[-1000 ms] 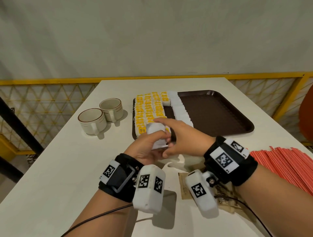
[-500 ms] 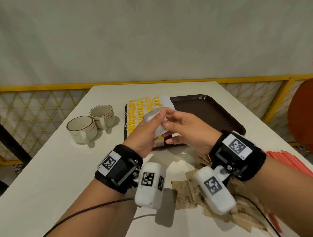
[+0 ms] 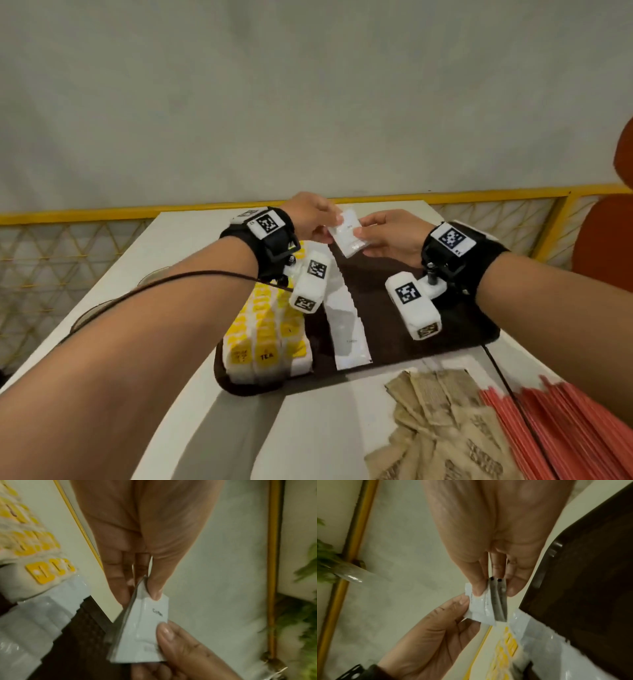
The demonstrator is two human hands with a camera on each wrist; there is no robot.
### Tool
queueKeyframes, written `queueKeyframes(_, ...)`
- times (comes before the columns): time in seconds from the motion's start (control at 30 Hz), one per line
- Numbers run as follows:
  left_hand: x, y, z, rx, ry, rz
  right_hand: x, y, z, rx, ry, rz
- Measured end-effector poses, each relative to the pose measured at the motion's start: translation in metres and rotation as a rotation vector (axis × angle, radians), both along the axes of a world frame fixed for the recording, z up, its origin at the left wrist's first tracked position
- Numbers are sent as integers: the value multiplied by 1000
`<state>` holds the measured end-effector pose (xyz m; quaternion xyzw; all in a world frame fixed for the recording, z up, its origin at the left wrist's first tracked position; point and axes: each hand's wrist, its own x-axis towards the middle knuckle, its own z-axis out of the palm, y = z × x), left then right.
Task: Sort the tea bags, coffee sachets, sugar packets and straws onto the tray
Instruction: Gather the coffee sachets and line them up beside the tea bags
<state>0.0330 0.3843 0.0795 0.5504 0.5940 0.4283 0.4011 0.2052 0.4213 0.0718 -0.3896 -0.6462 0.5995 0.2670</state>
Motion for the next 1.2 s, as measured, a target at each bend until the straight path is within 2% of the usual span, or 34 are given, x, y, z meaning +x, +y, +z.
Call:
queueKeyframes(0.17, -4, 51, -12, -72, 118, 4, -11, 50, -20, 27, -95, -53)
queueKeyframes(0.27, -7, 73, -12, -115, 200, -25, -15, 72, -31, -40, -81, -97)
queueKeyframes(0.37, -15, 95, -16, -159, 366, -87, -20, 90, -43, -98, -72, -93)
queueKeyframes(0.5, -21, 118, -24, -186, 433, -87, -31, 111, -57, -98, -110, -93)
queueKeyframes(0.8, -34, 146, -35, -205, 781, -90, -48, 129, -77, 143, -373, -126)
queueKeyframes(0.93, -33, 153, -42, -183, 806, -87, -46, 128, -79, 168, -434, -125)
queueKeyframes(1.2, -40, 158, -50, -178, 807, -44, -41, 129, -80, 130, -380, -104)
